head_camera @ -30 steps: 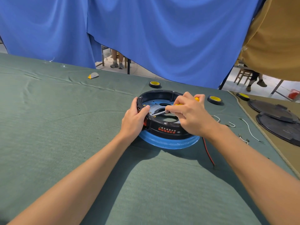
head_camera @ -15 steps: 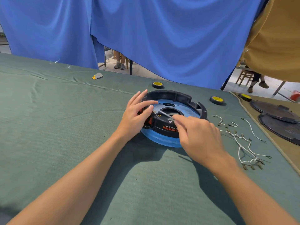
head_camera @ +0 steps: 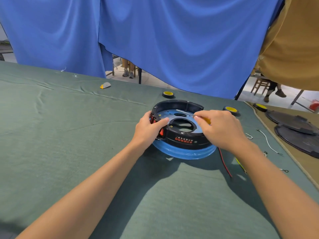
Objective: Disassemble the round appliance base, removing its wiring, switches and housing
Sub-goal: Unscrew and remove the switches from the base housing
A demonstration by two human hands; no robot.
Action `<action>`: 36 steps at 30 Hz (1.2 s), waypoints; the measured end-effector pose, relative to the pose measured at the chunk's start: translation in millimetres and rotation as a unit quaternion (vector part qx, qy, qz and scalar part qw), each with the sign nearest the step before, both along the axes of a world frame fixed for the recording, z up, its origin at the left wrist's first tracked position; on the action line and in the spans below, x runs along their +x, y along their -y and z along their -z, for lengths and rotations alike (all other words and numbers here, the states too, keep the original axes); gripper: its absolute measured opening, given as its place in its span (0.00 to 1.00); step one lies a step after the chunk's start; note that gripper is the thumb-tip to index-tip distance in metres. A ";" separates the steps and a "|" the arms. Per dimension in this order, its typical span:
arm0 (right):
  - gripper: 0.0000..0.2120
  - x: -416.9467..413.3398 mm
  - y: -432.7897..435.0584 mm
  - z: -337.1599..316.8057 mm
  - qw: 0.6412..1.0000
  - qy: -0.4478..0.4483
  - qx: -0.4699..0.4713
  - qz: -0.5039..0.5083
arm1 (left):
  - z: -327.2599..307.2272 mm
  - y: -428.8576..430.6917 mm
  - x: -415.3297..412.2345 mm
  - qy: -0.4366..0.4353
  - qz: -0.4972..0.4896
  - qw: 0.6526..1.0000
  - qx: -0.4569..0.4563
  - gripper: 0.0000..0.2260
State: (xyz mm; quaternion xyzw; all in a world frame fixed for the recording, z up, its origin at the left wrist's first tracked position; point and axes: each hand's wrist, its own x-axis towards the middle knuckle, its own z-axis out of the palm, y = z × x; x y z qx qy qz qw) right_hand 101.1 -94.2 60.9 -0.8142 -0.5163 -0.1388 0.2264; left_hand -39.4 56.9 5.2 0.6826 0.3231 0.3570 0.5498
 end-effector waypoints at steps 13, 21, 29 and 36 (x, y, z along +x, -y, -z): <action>0.11 -17.4 -17.5 3.6 0.987 -0.004 -0.060 -0.148 | 1.6 -40.2 4.5 0.108 0.171 0.971 -0.125 0.21; 0.10 -18.6 -16.0 9.8 0.988 -0.034 -0.068 -0.136 | 5.9 -40.6 4.4 0.103 0.115 0.986 -0.062 0.10; 0.13 -21.3 -20.7 10.1 0.976 -0.023 -0.113 -0.183 | 3.3 -36.0 0.9 0.124 0.127 0.974 -0.140 0.12; 0.13 -26.8 -21.0 1.9 0.965 0.006 -0.129 -0.229 | 4.1 -26.6 4.9 0.167 0.095 0.960 -0.204 0.14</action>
